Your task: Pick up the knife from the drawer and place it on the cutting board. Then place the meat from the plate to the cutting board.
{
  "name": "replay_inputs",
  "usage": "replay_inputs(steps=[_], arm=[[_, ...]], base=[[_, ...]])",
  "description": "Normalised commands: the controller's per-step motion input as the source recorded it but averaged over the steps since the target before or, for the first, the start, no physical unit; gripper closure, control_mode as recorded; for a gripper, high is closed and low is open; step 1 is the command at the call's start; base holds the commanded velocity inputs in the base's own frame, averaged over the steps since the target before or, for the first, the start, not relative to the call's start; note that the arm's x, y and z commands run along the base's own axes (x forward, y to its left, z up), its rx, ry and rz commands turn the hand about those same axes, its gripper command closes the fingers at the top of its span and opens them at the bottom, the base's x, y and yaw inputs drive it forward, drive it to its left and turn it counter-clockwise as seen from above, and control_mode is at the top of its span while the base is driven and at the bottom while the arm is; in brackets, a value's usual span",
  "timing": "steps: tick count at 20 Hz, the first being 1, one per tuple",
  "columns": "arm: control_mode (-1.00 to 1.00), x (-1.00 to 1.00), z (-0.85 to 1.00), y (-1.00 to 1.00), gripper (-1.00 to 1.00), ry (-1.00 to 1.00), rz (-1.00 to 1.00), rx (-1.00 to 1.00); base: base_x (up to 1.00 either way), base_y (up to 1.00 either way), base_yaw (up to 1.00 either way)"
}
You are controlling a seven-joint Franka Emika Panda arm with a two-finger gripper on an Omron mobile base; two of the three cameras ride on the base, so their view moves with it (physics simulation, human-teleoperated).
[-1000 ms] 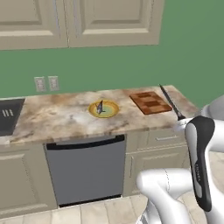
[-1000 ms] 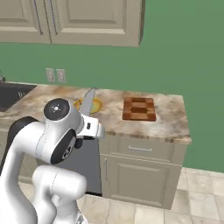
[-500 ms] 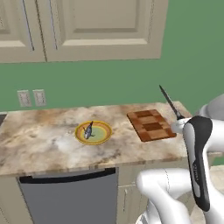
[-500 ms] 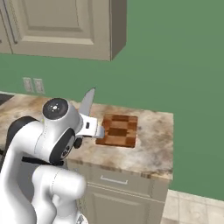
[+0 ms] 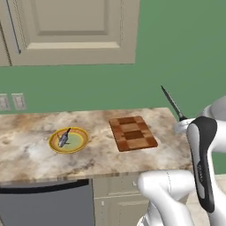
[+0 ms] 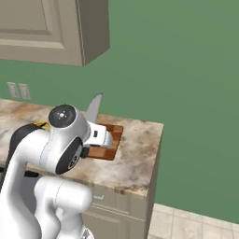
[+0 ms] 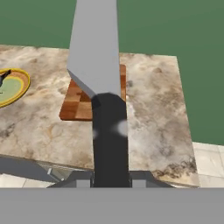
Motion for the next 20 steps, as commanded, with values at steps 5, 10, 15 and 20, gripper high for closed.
replay_inputs(steps=[5,10,15,20], arm=[[1.0,0.0,0.0,0.0,1.0,0.0,0.0,0.0],[1.0,0.0,0.0,0.0,1.0,0.0,0.0,0.0],[1.0,0.0,0.0,0.0,1.0,0.0,0.0,0.0],[1.0,0.0,0.0,0.0,1.0,0.0,0.0,0.0]], base=[[0.03,0.23,0.05],[0.2,0.22,0.01],[0.8,0.5,-0.08],[0.99,0.37,-0.22]])
